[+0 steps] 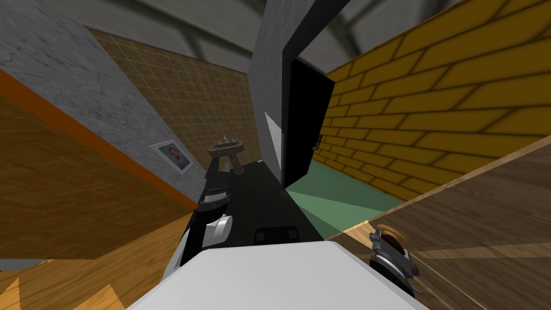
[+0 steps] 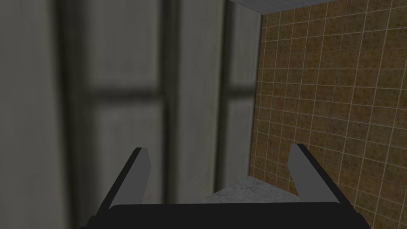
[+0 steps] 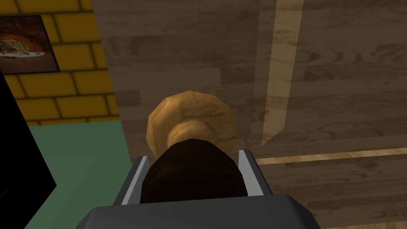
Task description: Push the door open
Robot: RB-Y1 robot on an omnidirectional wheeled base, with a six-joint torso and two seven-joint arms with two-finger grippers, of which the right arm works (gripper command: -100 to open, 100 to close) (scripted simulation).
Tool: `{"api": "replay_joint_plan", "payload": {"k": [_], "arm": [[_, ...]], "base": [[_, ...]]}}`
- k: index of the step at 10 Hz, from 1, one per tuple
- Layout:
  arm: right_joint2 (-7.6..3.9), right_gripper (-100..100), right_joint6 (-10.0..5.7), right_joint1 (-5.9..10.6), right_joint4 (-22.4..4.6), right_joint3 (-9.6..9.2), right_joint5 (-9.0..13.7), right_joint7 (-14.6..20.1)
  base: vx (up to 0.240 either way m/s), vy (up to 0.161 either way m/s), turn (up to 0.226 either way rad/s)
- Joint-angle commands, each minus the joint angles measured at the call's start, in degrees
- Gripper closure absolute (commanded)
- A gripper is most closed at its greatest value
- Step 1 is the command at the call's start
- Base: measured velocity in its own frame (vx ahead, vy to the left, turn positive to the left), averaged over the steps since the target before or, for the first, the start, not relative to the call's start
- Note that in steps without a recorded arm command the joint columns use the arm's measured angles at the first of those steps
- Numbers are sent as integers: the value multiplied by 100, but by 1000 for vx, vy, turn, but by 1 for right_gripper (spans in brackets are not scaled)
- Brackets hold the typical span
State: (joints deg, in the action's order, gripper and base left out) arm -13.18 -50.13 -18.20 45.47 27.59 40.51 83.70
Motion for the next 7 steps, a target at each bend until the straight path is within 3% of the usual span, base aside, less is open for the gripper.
{"api": "replay_joint_plan", "payload": {"k": [1, 7], "arm": [[30, 100, -12, -2, 1, -17, -5, 3], [8, 100, -17, 2, -99, 204, 144, -54]], "base": [[0, 0, 0], [103, -107, -27]]}}
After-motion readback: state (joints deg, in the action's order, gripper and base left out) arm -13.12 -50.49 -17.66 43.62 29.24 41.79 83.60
